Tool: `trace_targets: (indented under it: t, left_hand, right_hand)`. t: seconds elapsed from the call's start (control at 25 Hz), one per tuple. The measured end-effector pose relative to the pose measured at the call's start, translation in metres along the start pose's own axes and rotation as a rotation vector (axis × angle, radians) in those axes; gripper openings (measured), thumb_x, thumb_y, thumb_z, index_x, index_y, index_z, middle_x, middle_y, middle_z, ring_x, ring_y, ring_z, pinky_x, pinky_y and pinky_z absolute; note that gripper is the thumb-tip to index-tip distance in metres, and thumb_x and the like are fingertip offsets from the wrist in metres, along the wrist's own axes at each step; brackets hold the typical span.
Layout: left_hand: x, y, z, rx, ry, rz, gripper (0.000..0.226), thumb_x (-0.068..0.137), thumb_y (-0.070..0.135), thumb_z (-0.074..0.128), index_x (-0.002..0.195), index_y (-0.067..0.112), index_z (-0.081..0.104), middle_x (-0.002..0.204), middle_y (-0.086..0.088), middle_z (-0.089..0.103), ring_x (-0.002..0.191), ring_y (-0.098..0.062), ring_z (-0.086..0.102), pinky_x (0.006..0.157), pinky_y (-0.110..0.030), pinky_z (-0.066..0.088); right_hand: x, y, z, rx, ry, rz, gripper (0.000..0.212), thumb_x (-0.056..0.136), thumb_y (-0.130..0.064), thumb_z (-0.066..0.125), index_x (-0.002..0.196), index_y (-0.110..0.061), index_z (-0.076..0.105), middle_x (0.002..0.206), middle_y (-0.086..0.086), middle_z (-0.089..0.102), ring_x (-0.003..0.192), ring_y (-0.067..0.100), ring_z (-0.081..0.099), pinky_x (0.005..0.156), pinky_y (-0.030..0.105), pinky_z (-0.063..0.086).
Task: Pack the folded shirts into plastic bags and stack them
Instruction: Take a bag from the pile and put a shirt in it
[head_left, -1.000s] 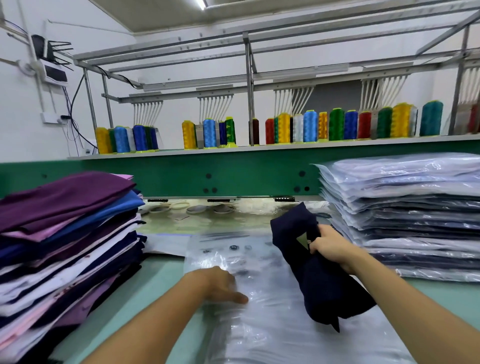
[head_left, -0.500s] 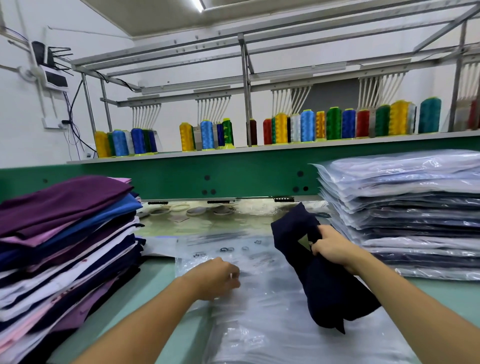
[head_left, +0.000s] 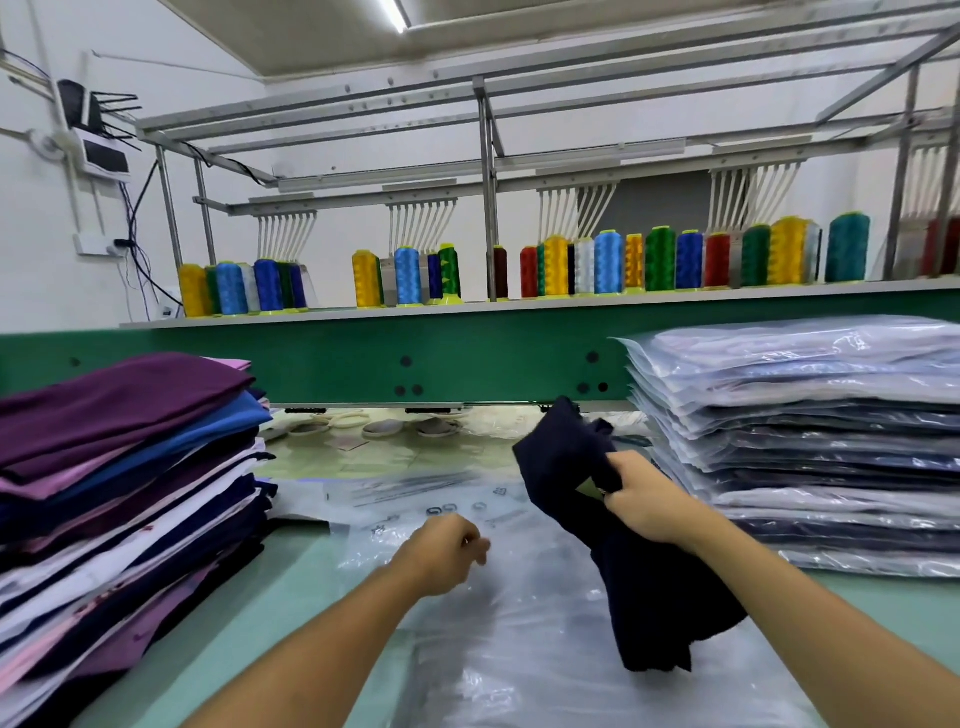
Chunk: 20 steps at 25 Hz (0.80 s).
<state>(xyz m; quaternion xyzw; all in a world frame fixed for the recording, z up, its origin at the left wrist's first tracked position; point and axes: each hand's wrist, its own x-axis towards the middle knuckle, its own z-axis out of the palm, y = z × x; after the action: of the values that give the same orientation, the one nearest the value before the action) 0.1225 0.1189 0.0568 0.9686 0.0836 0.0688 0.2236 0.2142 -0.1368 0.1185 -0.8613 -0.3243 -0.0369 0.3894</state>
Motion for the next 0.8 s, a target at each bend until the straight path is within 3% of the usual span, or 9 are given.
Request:
trace_targets:
  t: [0.12,0.2,0.32,0.4,0.48,0.6,0.72,0.8]
  left_hand:
    - [0.010,0.006,-0.003,-0.137,0.033,-0.053,0.032,0.104,0.028,0.052,0.090,0.008,0.073,0.070,-0.004,0.068,0.057,-0.015,0.057,0.054,-0.024,0.044]
    - [0.016,0.009,-0.004,-0.268,0.057,-0.132,0.027,0.103,0.017,0.051,0.083,0.004,0.066,0.066,-0.007,0.064,0.048,-0.017,0.050,0.045,-0.022,0.039]
    - [0.023,0.009,-0.006,-0.518,0.118,-0.214,0.030,0.099,0.007,0.047,0.070,0.010,0.048,0.063,-0.006,0.045,0.052,-0.022,0.035,0.051,-0.023,0.031]
    - [0.025,0.007,-0.008,-0.516,0.171,-0.148,0.034,0.101,0.016,0.053,0.069,0.009,0.061,0.060,-0.003,0.050,0.049,-0.017,0.040,0.047,-0.021,0.033]
    - [0.025,0.009,-0.012,-0.518,0.201,-0.084,0.026,0.101,0.022,0.057,0.086,0.009,0.074,0.061,-0.003,0.062,0.045,-0.011,0.051,0.044,-0.019,0.038]
    - [0.026,0.022,-0.013,-0.287,0.319,0.021,0.026,0.102,0.029,0.054,0.086,0.018,0.072,0.061,-0.001,0.066,0.051,-0.018,0.058,0.051,-0.031,0.048]
    - [0.025,0.040,-0.009,-0.016,0.422,0.108,0.031,0.102,0.037,0.049,0.078,0.022,0.061,0.066,0.002,0.063,0.066,-0.023,0.059,0.062,-0.039,0.052]
    - [0.023,0.046,-0.005,0.084,0.469,0.155,0.029,0.104,0.039,0.045,0.087,0.023,0.061,0.073,0.002,0.064,0.071,-0.024,0.059,0.063,-0.039,0.051]
  right_hand:
    - [-0.004,-0.002,0.015,-0.084,-0.038,-0.111,0.029,0.075,0.009,0.044,0.071,-0.017,0.056,0.072,-0.001,0.064,0.074,0.024,0.061,0.066,0.037,0.048]
    - [-0.010,0.002,0.026,-0.159,-0.108,-0.159,0.038,0.074,0.005,0.044,0.083,-0.026,0.063,0.082,-0.008,0.069,0.087,0.023,0.066,0.075,0.041,0.052]
    - [-0.016,0.007,0.034,-0.311,-0.194,-0.193,0.088,0.067,0.004,0.034,0.122,-0.061,0.056,0.124,-0.022,0.067,0.116,0.011,0.059,0.088,0.036,0.053]
    - [-0.016,0.011,0.036,-0.356,-0.236,-0.176,0.096,0.066,0.003,0.031,0.131,-0.066,0.046,0.142,-0.020,0.057,0.131,0.013,0.051,0.095,0.035,0.050]
    - [-0.015,0.013,0.038,-0.370,-0.293,-0.138,0.095,0.068,0.002,0.031,0.132,-0.066,0.045,0.147,-0.018,0.052,0.134,0.016,0.048,0.094,0.032,0.048]
    - [-0.006,0.012,0.043,-0.404,-0.370,-0.090,0.090,0.070,0.001,0.030,0.137,-0.055,0.051,0.148,-0.013,0.051,0.132,0.018,0.050,0.088,0.029,0.045]
    - [0.007,0.008,0.045,-0.361,-0.409,-0.016,0.079,0.077,0.004,0.033,0.142,-0.035,0.056,0.149,-0.004,0.052,0.134,0.019,0.050,0.105,0.032,0.045]
    - [0.012,0.007,0.044,-0.318,-0.425,0.036,0.075,0.079,0.007,0.032,0.142,-0.026,0.057,0.148,-0.001,0.054,0.133,0.018,0.051,0.110,0.031,0.043]
